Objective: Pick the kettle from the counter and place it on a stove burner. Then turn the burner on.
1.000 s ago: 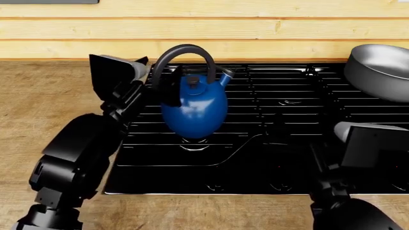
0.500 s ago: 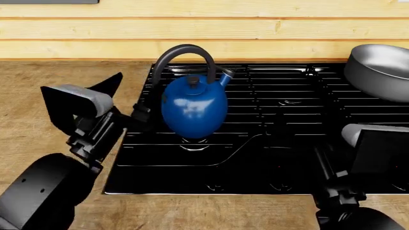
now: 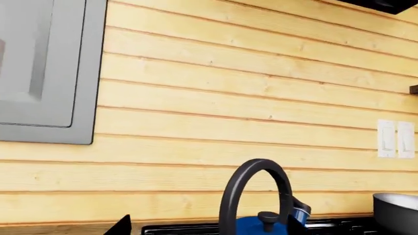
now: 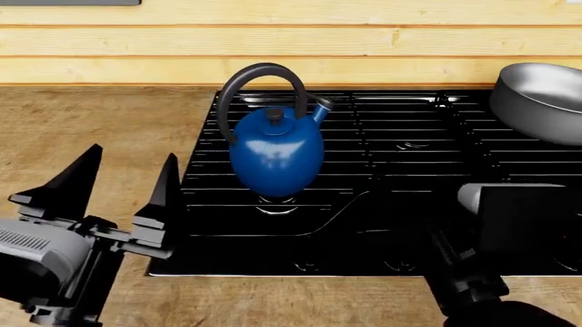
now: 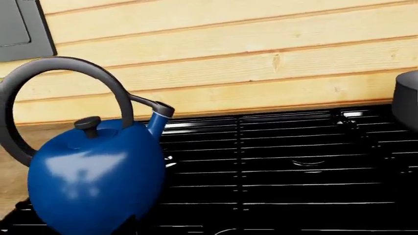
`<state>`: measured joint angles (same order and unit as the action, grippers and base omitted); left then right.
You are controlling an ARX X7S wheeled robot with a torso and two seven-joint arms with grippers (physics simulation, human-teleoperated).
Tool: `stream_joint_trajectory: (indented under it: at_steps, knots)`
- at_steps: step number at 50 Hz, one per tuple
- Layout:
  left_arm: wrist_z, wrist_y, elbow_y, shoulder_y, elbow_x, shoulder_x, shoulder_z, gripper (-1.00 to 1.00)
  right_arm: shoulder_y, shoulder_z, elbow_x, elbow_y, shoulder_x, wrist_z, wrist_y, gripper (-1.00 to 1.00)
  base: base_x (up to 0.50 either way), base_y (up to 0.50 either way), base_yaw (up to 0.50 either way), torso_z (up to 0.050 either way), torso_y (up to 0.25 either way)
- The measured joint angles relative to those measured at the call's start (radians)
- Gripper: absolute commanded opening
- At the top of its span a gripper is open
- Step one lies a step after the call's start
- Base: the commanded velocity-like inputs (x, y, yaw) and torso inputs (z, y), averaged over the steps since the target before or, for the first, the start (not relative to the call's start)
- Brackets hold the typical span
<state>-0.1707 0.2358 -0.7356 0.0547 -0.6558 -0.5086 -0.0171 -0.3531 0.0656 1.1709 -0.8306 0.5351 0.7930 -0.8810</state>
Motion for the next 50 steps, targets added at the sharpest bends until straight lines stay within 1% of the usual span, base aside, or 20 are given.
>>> stream_joint_trajectory:
  at_steps: [6,12,16,21,28,37,50]
  knots:
    - [-0.026,-0.01,-0.049,-0.04,0.006,-0.009,-0.023,1.0,-0.052,0.02,0.196,-0.002,0.034,0.143,-0.067,1.0,0.0,0.0,0.0,0.0,0.0]
    - [-0.052,0.003,-0.09,-0.059,-0.002,-0.026,-0.04,1.0,-0.061,0.033,0.366,0.001,0.064,0.276,-0.088,1.0,0.0,0.0,0.0,0.0,0.0]
    - [-0.064,0.012,-0.105,-0.062,-0.006,-0.036,-0.045,1.0,-0.044,0.033,0.449,-0.003,0.082,0.341,-0.086,1.0,0.0,0.0,0.0,0.0,0.0]
    - [-0.073,0.02,-0.118,-0.065,-0.012,-0.044,-0.048,1.0,-0.01,0.033,0.512,-0.002,0.09,0.384,-0.081,1.0,0.0,0.0,0.0,0.0,0.0]
    - [-0.077,0.023,-0.12,-0.068,-0.014,-0.048,-0.046,1.0,0.026,0.04,0.541,0.008,0.081,0.395,-0.077,1.0,0.0,0.0,0.0,0.0,0.0]
    - [-0.083,0.024,-0.12,-0.076,-0.015,-0.05,-0.044,1.0,0.056,0.054,0.51,0.04,0.058,0.366,-0.082,1.0,0.0,0.0,0.0,0.0,0.0]
    - [-0.081,0.018,-0.105,-0.08,-0.01,-0.048,-0.038,1.0,0.009,0.101,0.445,0.075,0.029,0.344,-0.133,1.0,0.0,0.0,0.0,0.0,0.0]
